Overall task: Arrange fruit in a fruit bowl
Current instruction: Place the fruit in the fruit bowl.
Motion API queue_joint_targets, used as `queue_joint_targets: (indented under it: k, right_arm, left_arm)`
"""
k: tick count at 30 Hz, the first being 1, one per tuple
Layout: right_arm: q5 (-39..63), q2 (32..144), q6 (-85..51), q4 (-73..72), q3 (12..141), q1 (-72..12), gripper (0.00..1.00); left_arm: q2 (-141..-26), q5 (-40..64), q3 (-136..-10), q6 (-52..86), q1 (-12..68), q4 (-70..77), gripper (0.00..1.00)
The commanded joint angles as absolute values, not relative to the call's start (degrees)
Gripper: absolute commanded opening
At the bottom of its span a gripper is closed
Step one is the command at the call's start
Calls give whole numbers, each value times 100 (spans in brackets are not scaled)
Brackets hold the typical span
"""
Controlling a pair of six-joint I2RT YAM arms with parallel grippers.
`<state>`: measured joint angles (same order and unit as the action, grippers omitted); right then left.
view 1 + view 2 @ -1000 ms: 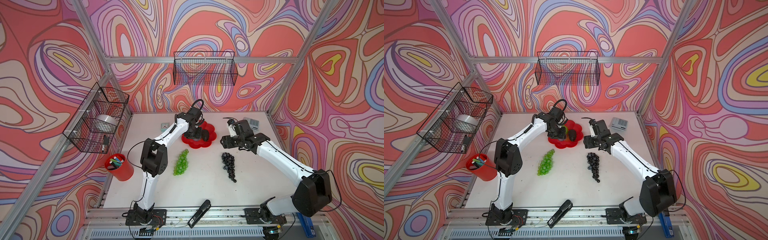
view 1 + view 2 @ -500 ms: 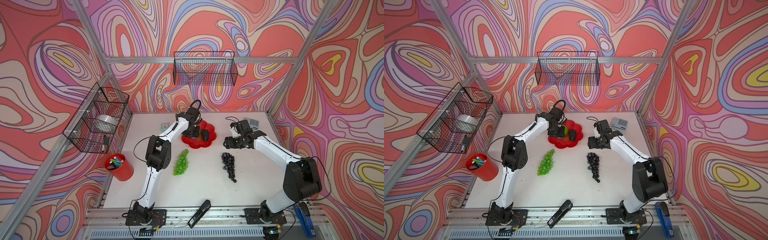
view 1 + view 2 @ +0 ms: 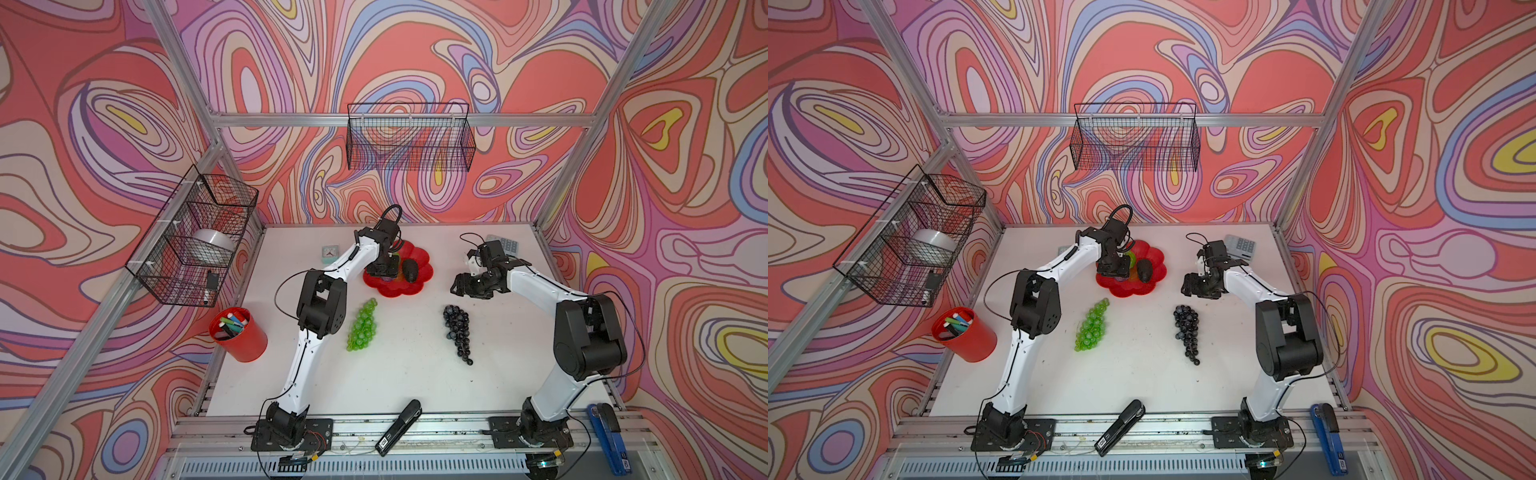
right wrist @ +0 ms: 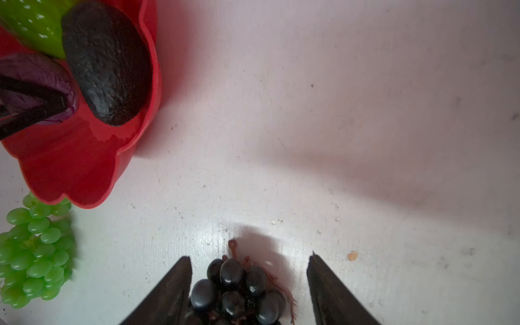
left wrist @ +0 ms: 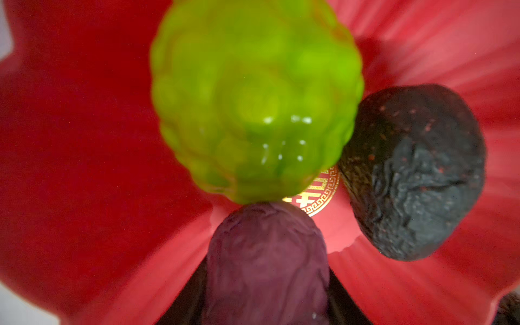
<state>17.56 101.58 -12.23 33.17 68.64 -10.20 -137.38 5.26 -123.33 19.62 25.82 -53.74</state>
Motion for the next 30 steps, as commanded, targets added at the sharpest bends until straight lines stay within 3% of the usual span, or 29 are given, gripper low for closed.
queue_joint_targets:
  k: [1,15,30]
  right_arm:
    - [2001,10433,-1291,3219,7021,-993,68]
    - [2329,10678,-1389,3195,6878,-998,63]
    - [2606,10826,-1336,3167,6636,-1002,54]
  left_arm:
    - [-13895,474,-12501,1907,2495,-5326,51]
    - [-13808,623,-12291,1907,2487,-5216,73]
    - [-12970,600,-11776,1942,2487,-5142,76]
